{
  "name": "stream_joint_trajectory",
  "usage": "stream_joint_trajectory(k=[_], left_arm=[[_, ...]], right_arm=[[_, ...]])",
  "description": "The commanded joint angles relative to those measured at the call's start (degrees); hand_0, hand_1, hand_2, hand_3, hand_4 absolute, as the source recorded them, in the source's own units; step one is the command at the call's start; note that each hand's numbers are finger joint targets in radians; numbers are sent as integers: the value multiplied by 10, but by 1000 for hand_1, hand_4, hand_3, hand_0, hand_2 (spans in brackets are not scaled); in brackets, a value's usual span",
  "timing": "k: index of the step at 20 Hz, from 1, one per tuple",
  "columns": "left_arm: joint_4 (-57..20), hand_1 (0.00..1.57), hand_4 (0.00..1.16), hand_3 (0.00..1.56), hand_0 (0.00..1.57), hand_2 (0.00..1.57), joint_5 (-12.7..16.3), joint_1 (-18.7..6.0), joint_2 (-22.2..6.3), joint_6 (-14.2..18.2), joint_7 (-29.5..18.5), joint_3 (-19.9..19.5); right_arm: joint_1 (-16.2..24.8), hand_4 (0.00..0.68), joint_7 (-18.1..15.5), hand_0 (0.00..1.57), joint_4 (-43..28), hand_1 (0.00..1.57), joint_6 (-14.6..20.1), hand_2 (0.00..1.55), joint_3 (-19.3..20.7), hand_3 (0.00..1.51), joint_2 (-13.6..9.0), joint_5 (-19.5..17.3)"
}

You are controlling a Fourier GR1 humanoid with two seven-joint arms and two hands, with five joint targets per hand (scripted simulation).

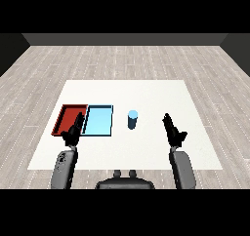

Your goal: Pick the blue can and put it in the blue box

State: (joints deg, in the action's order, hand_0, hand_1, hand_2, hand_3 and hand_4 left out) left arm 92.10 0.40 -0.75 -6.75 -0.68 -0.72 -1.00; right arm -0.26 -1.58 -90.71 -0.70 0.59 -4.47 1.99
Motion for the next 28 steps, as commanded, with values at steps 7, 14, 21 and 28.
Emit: stream_joint_trajectory(k=[7, 14, 21, 28], left_arm=[[44, 0, 0, 0, 0, 0, 40, -29, 53, -2, -105, -8], [9, 0, 0, 0, 0, 0, 49, 17, 61, -37, -225, -8], [-34, 0, 0, 0, 0, 0, 62, 2, 52, -52, -257, -20], [-49, 0, 0, 0, 0, 0, 52, -20, 56, -30, -248, -22]], right_arm=[[-131, 0, -70, 0, 49, 0, 4, 0, 5, 0, 43, 36], [-175, 0, -154, 0, 148, 0, -40, 0, 29, 0, 30, 43], [-178, 0, -169, 0, 174, 0, -32, 0, 36, 0, 31, 52], [-153, 0, -151, 0, 173, 0, -38, 0, 29, 0, 38, 64]])
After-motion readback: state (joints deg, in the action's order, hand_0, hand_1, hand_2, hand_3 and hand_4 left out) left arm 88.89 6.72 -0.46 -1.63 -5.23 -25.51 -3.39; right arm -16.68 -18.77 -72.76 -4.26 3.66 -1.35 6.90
